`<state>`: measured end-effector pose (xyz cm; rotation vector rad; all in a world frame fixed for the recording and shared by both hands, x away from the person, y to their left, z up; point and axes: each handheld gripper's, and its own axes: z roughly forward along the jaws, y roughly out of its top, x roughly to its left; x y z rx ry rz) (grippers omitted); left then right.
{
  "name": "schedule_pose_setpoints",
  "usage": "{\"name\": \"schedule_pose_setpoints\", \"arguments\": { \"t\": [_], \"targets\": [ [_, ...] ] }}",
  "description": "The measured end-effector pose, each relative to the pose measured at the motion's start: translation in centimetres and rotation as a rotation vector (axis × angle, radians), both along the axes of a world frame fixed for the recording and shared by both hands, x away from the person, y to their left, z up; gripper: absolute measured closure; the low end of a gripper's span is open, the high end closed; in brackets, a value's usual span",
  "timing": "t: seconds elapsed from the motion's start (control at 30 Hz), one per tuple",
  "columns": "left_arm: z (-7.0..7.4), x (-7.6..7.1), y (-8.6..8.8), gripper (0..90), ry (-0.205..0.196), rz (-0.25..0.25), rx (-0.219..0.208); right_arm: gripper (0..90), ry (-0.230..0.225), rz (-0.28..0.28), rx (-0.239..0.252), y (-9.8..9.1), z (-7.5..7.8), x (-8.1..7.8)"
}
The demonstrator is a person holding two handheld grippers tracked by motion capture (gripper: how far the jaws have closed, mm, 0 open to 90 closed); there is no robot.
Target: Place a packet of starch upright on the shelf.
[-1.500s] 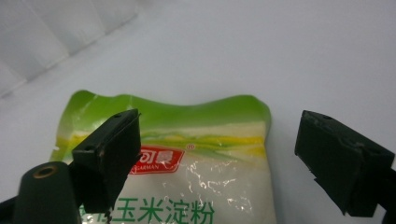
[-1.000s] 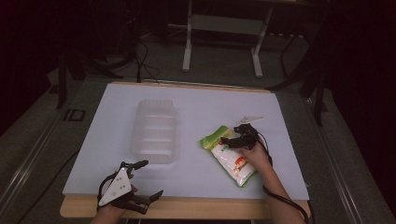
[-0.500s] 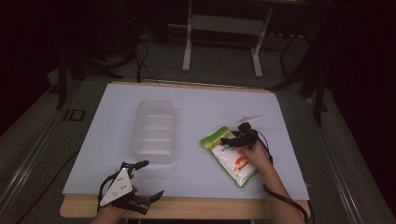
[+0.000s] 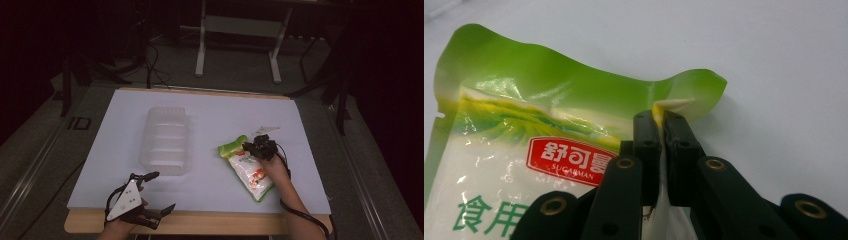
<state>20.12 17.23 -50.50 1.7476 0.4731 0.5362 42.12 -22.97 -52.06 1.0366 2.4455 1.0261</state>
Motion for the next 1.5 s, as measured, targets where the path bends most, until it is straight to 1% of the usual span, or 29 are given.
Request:
{"name": "schedule_pose_setpoints", "arguments": {
  "t": [0.07, 0.1, 0.13, 0.27, 0.33, 0.37, 0.4, 0.43, 0.47, 0.5, 0.53, 0.57, 0.6, 0.67, 0.73, 0.83, 0.87, 0.9, 0.93, 1.13, 1.17, 1.3, 1.4, 1.5],
  "targets": [
    [0.0, 0.0, 0.0, 0.0, 0.000, 0.000, 0.002, 86.3, -0.007, 0.003, -0.002, 0.0, 0.1, -0.1],
    [0.0, 0.0, 0.0, 0.0, 0.000, 0.000, 0.002, 86.2, -0.011, 0.005, 0.003, 0.0, 0.2, -0.1],
    [0.0, -0.1, 0.1, 0.0, -0.003, 0.000, 0.003, 86.3, -0.016, 0.009, 0.017, -0.1, 0.5, -0.3],
    [0.0, -0.1, 0.1, 0.0, -0.003, 0.000, 0.003, 86.4, -0.036, 0.016, 0.028, 0.0, 1.2, -0.6],
    [0.1, -0.1, 0.1, 0.0, -0.004, -0.001, 0.004, 86.5, -0.064, 0.027, 0.035, 0.0, 2.0, -1.1],
    [0.1, -0.1, 0.1, 0.0, -0.004, -0.001, 0.004, 86.5, -0.064, 0.027, 0.035, 0.0, 2.0, -1.1],
    [0.1, -0.1, 0.1, 0.0, -0.006, -0.001, 0.006, 86.5, -0.078, 0.028, 0.044, 0.1, 2.5, -1.5],
    [0.1, -0.1, 0.1, 0.0, -0.006, -0.001, 0.006, 86.5, -0.078, 0.028, 0.044, 0.1, 2.5, -1.5],
    [0.1, -0.1, 0.1, 0.0, -0.007, -0.001, 0.006, 86.5, -0.092, 0.033, 0.052, 0.0, 3.0, -1.8],
    [0.1, -0.1, 0.1, 0.0, -0.007, -0.001, 0.006, 86.5, -0.092, 0.033, 0.052, 0.0, 3.0, -1.8],
    [0.1, -0.1, 0.1, 0.0, -0.006, -0.001, 0.006, 86.5, -0.107, 0.039, 0.065, 0.0, 3.4, -2.2],
    [0.1, -0.1, 0.1, 0.0, -0.006, -0.001, 0.006, 86.5, -0.107, 0.039, 0.065, 0.0, 3.4, -2.2],
    [0.1, -0.1, 0.1, 0.0, -0.007, 0.000, 0.005, 86.5, -0.122, 0.045, 0.079, 0.1, 3.9, -2.6],
    [0.1, -0.1, 0.1, 0.0, -0.007, 0.000, 0.006, 86.5, -0.129, 0.048, 0.084, 0.1, 4.2, -2.9],
    [0.1, -0.1, 0.0, 0.0, -0.008, -0.001, 0.007, 86.5, -0.151, 0.060, 0.093, 0.2, 4.9, -3.5],
    [0.1, -0.2, 0.0, 0.0, -0.009, 0.000, 0.008, 86.5, -0.160, 0.069, 0.102, 0.3, 5.4, -3.9],
    [0.1, -0.2, 0.1, 0.0, -0.009, 0.001, 0.007, 86.5, -0.171, 0.074, 0.117, 0.2, 5.8, -4.4],
    [0.1, -0.2, 0.1, 0.0, -0.009, 0.001, 0.007, 86.5, -0.171, 0.074, 0.117, 0.2, 5.8, -4.4],
    [0.1, -0.1, 0.1, 0.0, -0.008, 0.002, 0.005, 86.5, -0.182, 0.079, 0.129, 0.2, 6.1, -4.8],
    [0.1, -0.2, 0.0, 0.0, -0.010, -0.002, 0.004, 86.6, -0.202, 0.091, 0.141, 0.2, 6.9, -5.6],
    [0.1, -0.2, 0.0, 0.0, -0.010, -0.001, 0.006, 86.6, -0.209, 0.096, 0.147, 0.2, 7.3, -6.1],
    [0.1, -0.2, 0.0, 0.0, -0.010, 0.005, 0.013, 86.6, -0.227, 0.118, 0.167, 0.1, 8.0, -7.1],
    [0.1, -0.2, -0.1, 0.0, -0.008, 0.006, 0.014, 86.6, -0.247, 0.133, 0.167, 0.1, 8.4, -7.8],
    [0.1, -0.2, -0.1, 0.0, -0.011, 0.004, 0.013, 86.6, -0.250, 0.140, 0.192, 0.1, 8.8, -8.3]
  ]
}}
